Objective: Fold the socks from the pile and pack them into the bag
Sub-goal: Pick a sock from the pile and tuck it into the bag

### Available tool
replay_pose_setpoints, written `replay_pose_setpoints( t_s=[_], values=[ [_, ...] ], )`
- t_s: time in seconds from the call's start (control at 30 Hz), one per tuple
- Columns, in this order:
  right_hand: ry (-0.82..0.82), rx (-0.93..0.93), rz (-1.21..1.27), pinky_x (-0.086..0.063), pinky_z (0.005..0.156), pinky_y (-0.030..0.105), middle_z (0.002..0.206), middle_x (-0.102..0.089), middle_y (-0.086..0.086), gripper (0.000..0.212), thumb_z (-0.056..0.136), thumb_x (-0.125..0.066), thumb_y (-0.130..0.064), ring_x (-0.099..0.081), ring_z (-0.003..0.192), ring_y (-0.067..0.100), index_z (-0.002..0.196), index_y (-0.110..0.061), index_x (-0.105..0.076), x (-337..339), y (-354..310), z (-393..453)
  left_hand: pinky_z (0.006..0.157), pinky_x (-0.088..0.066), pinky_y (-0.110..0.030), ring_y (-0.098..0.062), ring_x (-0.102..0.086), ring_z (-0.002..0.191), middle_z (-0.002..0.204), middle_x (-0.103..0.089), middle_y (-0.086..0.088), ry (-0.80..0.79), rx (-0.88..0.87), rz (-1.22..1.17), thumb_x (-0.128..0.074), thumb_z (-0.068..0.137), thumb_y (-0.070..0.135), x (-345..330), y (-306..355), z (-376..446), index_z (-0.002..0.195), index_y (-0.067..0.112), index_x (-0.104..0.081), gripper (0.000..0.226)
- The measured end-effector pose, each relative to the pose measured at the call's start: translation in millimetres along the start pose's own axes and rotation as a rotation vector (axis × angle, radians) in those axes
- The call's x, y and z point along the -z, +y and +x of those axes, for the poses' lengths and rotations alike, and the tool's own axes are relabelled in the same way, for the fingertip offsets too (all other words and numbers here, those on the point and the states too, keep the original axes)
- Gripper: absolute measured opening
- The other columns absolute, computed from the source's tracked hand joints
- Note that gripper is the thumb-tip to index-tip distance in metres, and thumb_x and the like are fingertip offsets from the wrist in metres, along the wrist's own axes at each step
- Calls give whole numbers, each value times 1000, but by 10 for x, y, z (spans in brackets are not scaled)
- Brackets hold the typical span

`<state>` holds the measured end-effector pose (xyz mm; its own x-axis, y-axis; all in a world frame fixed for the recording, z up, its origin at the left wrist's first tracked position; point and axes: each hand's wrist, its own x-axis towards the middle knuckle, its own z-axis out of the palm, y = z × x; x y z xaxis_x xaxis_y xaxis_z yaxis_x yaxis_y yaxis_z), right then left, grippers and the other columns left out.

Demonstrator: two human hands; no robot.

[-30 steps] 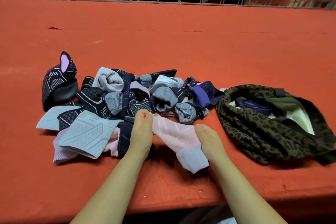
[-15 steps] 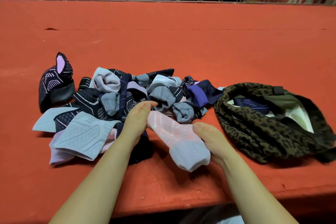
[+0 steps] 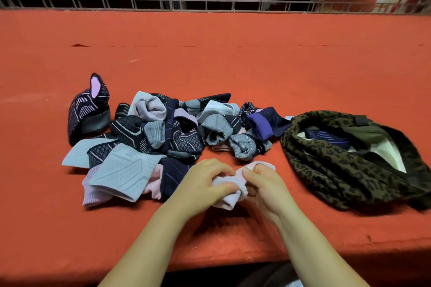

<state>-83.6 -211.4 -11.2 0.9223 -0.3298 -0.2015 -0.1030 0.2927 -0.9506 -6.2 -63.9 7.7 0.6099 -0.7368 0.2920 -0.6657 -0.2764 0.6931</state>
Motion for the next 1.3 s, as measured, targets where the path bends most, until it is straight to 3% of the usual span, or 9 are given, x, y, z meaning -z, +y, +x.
replay_pose_setpoints(
  t_s=[0.2,0.33,0.47,0.63,0.73,0.83,1.0,1.13,1.3],
  values=[
    [157,26,-35,-42,49,27,76,-59,31,25,86,-53,-3,-57,55,28,89,21,-49,53,-37,63,61,-31,-18,3,-42,62,64,-52,19,-61,120,-207,-56,60,49,13,-45,-160,64,34,-52,16],
    [361,39,-43,-35,48,24,60,-48,9,23,84,-57,3,-47,40,15,78,-15,-44,42,-79,87,52,-33,-25,-11,-42,52,56,-45,8,54,162,-462,-59,61,39,137,-22,-226,66,27,-48,17],
    [185,88,-233,-42,42,20,66,-56,8,17,88,-54,4,-52,37,8,85,-13,-57,-63,-281,-94,52,-36,-15,-2,-41,52,59,-46,11,206,222,-519,-64,58,31,254,-80,-207,75,21,-54,22],
    [-36,245,-887,-38,56,25,56,-52,-10,38,91,-52,-43,-47,55,4,58,-29,-61,-201,-408,-253,52,-43,-17,-4,-52,52,54,-58,9,303,267,-818,-66,59,17,319,-132,-213,67,20,-60,10],
    [-87,401,-1062,-39,72,30,72,-49,-8,42,77,-36,-66,-48,76,8,55,-34,-52,-297,-329,-219,54,-42,-22,-11,-51,55,59,-55,3,259,206,-1013,-89,44,40,292,-150,-216,62,29,-64,32],
    [-214,453,-970,-40,83,34,86,-57,-1,40,79,-34,-62,-49,88,14,76,-28,-56,-330,-233,-143,55,-43,-23,-12,-53,57,62,-55,1,251,183,-1069,-90,36,55,255,-167,-179,63,30,-64,44],
    [-342,265,-480,-37,56,29,64,-53,-8,42,67,-64,-62,-45,62,7,64,-20,-60,-361,-106,-181,48,-45,-18,-7,-50,49,55,-53,6,287,216,-1163,-93,33,44,124,-175,-130,72,21,-61,56],
    [-109,238,-314,-30,55,27,62,-45,2,63,47,-69,-80,-38,62,13,58,-20,-53,-227,-97,-108,46,-39,-15,-6,-45,49,53,-52,7,403,263,-1133,-84,44,37,188,-286,-42,78,20,-62,44],
    [229,195,-186,-48,77,40,79,-70,7,33,84,-64,-39,-60,77,19,74,-9,-69,-114,-52,-8,80,-44,-21,0,-60,86,89,-66,11,378,92,-576,-66,64,35,225,-137,4,82,27,-64,19]
  ],
)
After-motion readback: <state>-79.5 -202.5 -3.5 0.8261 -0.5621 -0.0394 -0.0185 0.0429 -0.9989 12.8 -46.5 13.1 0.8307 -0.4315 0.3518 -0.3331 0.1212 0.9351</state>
